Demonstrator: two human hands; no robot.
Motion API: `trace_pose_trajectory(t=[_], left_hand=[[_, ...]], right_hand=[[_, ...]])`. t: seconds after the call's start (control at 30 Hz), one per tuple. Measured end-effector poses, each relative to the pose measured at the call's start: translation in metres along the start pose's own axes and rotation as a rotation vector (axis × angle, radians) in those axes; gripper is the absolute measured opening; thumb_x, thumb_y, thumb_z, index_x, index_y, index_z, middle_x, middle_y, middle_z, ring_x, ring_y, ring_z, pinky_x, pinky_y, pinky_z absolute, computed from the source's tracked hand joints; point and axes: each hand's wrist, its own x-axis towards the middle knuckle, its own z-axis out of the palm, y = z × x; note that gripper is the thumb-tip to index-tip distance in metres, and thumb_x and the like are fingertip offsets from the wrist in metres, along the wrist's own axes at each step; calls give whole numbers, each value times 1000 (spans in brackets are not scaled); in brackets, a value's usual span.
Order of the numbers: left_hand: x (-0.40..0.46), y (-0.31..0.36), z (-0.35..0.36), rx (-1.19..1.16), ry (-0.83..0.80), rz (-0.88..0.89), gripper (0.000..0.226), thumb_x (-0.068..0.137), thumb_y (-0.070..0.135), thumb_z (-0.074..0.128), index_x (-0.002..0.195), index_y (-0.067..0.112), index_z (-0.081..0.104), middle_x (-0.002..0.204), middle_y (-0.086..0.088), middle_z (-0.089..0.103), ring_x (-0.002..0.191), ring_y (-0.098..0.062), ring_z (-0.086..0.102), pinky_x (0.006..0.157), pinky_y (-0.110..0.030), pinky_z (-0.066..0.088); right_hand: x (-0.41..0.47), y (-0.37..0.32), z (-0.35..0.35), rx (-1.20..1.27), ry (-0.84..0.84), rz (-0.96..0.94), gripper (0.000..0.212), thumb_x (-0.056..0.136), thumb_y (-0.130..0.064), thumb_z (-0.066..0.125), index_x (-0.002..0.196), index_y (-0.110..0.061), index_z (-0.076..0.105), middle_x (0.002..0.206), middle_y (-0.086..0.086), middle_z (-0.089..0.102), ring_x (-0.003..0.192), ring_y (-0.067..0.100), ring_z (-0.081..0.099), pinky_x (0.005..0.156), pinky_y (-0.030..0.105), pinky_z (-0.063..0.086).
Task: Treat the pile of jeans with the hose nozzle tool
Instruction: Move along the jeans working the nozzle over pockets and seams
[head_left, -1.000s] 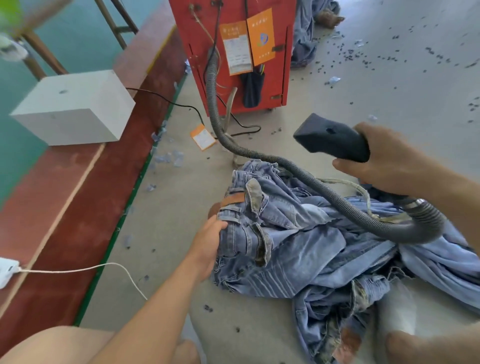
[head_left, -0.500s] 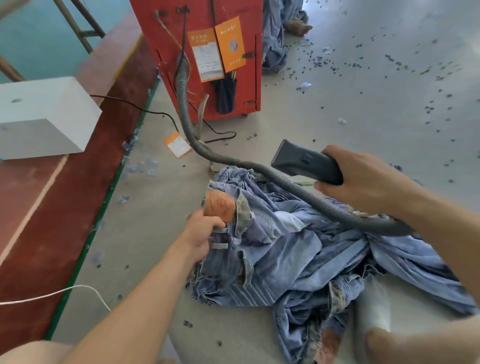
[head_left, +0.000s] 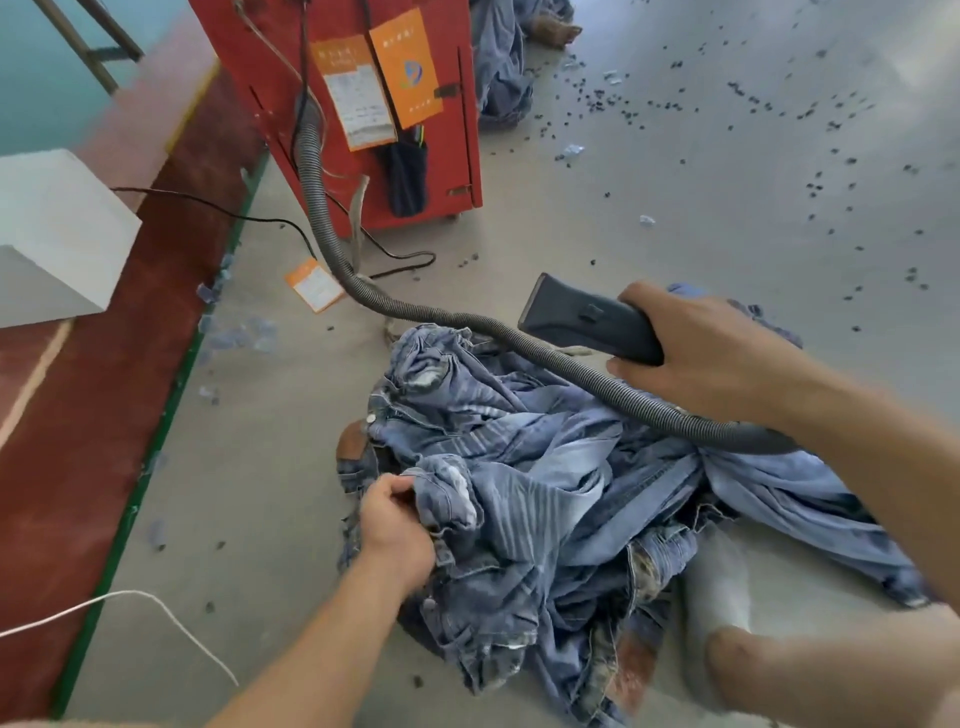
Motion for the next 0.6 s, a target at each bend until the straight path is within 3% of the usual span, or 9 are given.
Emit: trace_pose_trajectory(t=[0.07, 0.17, 0.2, 0.27, 0.33, 0.37, 0.4, 0.47, 0.6], left_hand=[[-3, 28, 12, -217, -100, 37, 34, 78, 21, 45, 96, 7, 70, 102, -14, 67, 92, -31, 63, 97, -40, 47], [-24, 77, 17, -47, -515, -78, 52, 69, 13, 54, 120, 7, 67, 121, -15, 69, 110, -35, 63, 100, -48, 48], [-31, 81, 17, 167, -699, -240, 50, 73, 10, 59, 122, 6, 67, 122, -16, 69, 112, -35, 63, 100, -48, 46], [-39, 67, 8, 940, -834, -494, 33, 77, 15, 74, 109, 8, 76, 119, -19, 71, 94, -22, 68, 86, -35, 49], [-38, 42, -11, 1644, -754, -482, 24, 79, 17, 72, 103, 11, 72, 126, -24, 67, 79, -13, 63, 66, -20, 49], [-36, 38, -16, 1821, -652, -382, 24, 88, 13, 66, 112, 10, 67, 130, -24, 65, 82, -17, 62, 66, -21, 52], [-32, 39, -18, 1770, -500, -266, 30, 97, 7, 60, 126, 5, 62, 129, -20, 65, 87, -21, 63, 76, -26, 56], [-13, 44, -20, 1164, -226, -124, 33, 104, 2, 53, 135, 4, 62, 120, -17, 71, 89, -23, 68, 78, -36, 60], [-18, 53, -1, 80, -397, -31, 46, 95, 17, 57, 137, 0, 63, 145, -25, 57, 128, -40, 61, 108, -53, 50]], right_hand=[[1, 1, 0, 6, 0, -2, 29, 86, -50, 62, 101, -31, 47, 72, -7, 54, 59, 8, 53, 53, 27, 41], [1, 5, -4, 16, 20, 15, 31, 83, -53, 60, 99, -31, 46, 72, -7, 55, 61, 8, 52, 53, 26, 38], [1, 6, -5, 13, 24, 20, 32, 84, -53, 61, 100, -30, 46, 72, -6, 54, 62, 7, 51, 53, 25, 36], [2, 6, -5, 9, 22, 35, 31, 86, -48, 64, 101, -28, 46, 72, -6, 54, 62, 7, 51, 52, 25, 34], [3, 3, -5, 17, 6, 39, 30, 88, -44, 65, 102, -27, 47, 73, -5, 54, 60, 9, 51, 52, 27, 35], [4, 2, -5, 20, -4, 35, 29, 88, -43, 66, 102, -26, 47, 73, -4, 55, 59, 10, 52, 51, 29, 36], [4, 0, -5, 21, -13, 29, 28, 89, -42, 66, 101, -26, 47, 73, -4, 55, 58, 10, 52, 51, 30, 37], [2, -4, -4, 23, -16, 12, 27, 90, -42, 66, 101, -26, 48, 73, -3, 54, 58, 11, 52, 53, 31, 41], [0, -4, -3, 20, -17, 21, 29, 88, -46, 64, 100, -29, 45, 74, -4, 56, 61, 13, 54, 54, 31, 41]])
